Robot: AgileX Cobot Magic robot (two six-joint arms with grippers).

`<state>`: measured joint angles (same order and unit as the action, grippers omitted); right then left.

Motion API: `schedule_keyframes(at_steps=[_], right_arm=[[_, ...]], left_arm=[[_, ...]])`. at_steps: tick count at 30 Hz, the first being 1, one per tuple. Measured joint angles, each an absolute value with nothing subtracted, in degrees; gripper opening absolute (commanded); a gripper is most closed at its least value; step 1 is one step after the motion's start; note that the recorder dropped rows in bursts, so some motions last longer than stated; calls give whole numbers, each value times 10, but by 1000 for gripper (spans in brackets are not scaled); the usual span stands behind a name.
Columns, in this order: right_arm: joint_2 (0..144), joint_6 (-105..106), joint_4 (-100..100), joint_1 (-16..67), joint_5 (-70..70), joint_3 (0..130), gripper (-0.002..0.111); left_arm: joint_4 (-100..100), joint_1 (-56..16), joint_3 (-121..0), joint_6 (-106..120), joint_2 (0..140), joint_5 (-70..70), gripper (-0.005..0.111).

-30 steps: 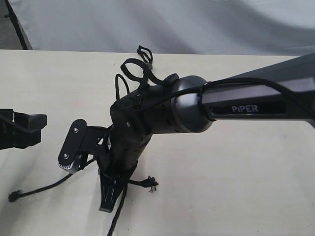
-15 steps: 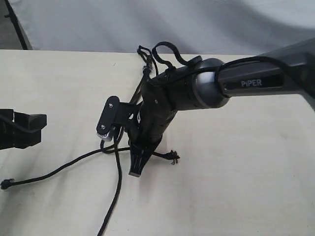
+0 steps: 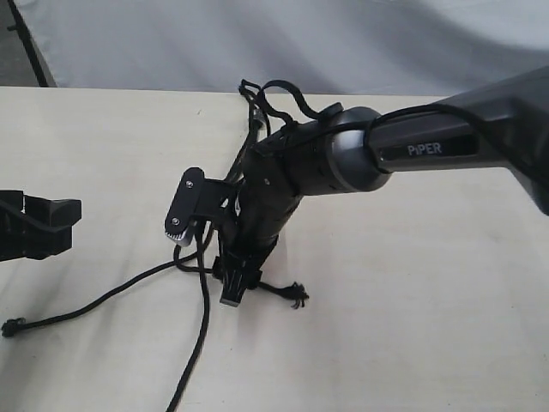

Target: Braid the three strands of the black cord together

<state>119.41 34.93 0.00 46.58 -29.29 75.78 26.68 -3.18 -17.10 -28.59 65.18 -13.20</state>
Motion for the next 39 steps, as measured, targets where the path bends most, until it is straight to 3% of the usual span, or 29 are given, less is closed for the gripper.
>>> schedule_keyframes(at_steps=[12,23,31,39], right_arm=[[940,265,0,465,-294,719,76],[724,179,0,465,-97,438,76],[641,143,0,465,17,294,76],[613,132,0,465,31,261,76]], left_arm=[[267,-32,-171,-286,652,-132,66],[267,-32,-171,-286,652,-132,66],[267,-32,-171,-286,652,-132,66],[267,-32,-171,-286,652,-132,66]])
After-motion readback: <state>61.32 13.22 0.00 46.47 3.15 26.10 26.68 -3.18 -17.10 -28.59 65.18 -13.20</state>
